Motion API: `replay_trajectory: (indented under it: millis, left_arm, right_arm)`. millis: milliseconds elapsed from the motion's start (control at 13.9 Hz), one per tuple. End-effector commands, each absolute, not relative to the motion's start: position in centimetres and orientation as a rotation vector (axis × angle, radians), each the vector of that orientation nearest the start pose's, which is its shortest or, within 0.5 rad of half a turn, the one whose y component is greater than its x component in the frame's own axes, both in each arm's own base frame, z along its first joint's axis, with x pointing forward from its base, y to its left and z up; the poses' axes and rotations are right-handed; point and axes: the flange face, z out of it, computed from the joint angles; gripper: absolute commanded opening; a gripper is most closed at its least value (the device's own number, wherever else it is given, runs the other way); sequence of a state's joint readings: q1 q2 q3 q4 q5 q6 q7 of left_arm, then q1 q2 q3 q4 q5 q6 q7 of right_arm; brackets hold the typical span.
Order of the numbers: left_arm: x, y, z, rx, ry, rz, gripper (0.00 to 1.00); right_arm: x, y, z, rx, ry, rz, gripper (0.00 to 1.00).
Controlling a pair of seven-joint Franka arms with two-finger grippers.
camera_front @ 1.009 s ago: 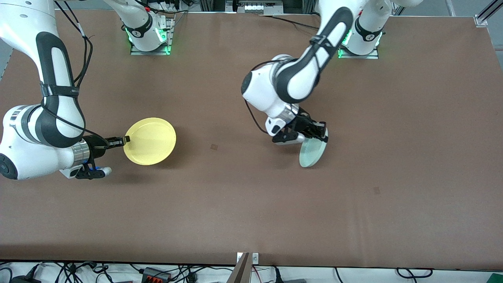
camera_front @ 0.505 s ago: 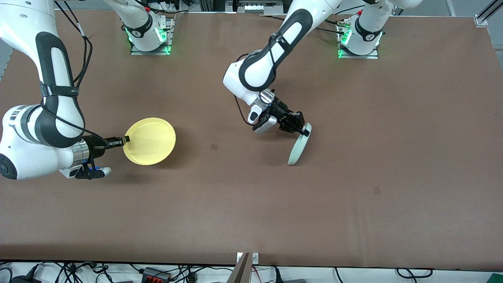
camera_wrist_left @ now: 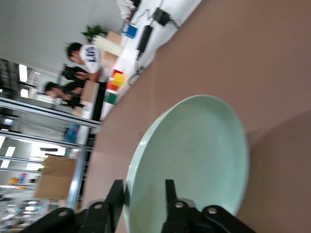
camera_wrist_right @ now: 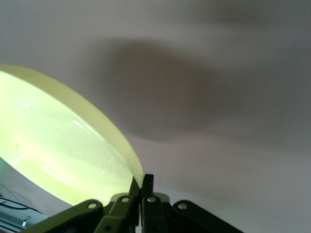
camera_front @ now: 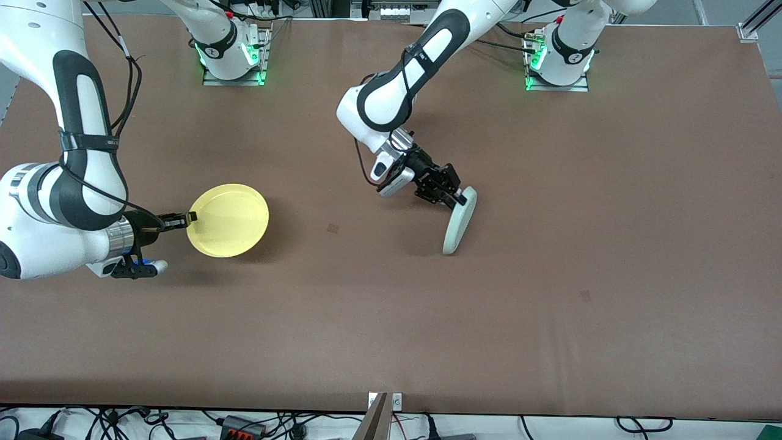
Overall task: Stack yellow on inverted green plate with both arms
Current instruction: 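Set the inverted green plate down at table center with the left gripper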
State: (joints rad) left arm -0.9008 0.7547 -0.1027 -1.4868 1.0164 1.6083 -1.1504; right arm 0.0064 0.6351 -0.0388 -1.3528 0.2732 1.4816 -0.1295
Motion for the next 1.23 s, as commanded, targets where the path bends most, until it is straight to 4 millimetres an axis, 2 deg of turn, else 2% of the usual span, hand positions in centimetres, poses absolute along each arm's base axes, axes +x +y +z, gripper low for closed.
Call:
replay_trajectory:
  millis: [0,144,288,360,505,649,721,865,937,1153]
  left_arm:
    - [46.2,-52.4,22.3,-2.430,0.160,-0.535,1.00]
    - [46.9,-53.8,23.8,-2.631,0.082,-0.494,1.00]
    - [48.3,-54.6,25.6,-2.840,-0.080,-0.504,1.00]
    - [48.6,-54.9,25.9,-2.882,-0.133,-0.518,1.00]
    - [49.5,-54.2,26.9,-2.894,-0.171,-0.531,1.00]
    - [51.1,-52.3,29.5,-2.889,-0.189,-0.549,1.00]
    - [51.2,-52.0,30.1,-2.880,-0.184,-0.545,1.00]
    - [52.8,-49.2,31.9,-2.829,-0.138,-0.508,1.00]
    - [53.6,-47.9,32.9,-2.807,-0.060,-0.483,1.00]
    - [56.2,-42.9,35.0,-2.716,0.146,-0.356,1.00]
  right_arm:
    - [66.5,1.2,33.2,-2.777,-0.101,0.694,0.00]
    - [66.5,1.3,33.2,-2.778,-0.101,0.695,0.00]
    - [66.5,1.3,33.2,-2.778,-0.103,0.692,0.00]
    - [66.5,1.2,33.2,-2.779,-0.104,0.693,0.00]
    - [66.6,1.5,33.2,-2.783,-0.109,0.693,0.00]
    - [66.5,2.7,33.2,-2.779,-0.107,0.701,0.00]
    - [66.5,3.5,33.3,-2.781,-0.093,0.705,0.00]
    - [66.3,8.0,33.7,-2.811,-0.088,0.723,0.00]
    - [66.3,10.7,34.3,-2.835,-0.063,0.722,0.00]
    - [65.7,19.2,35.0,-2.790,0.133,0.714,0.00]
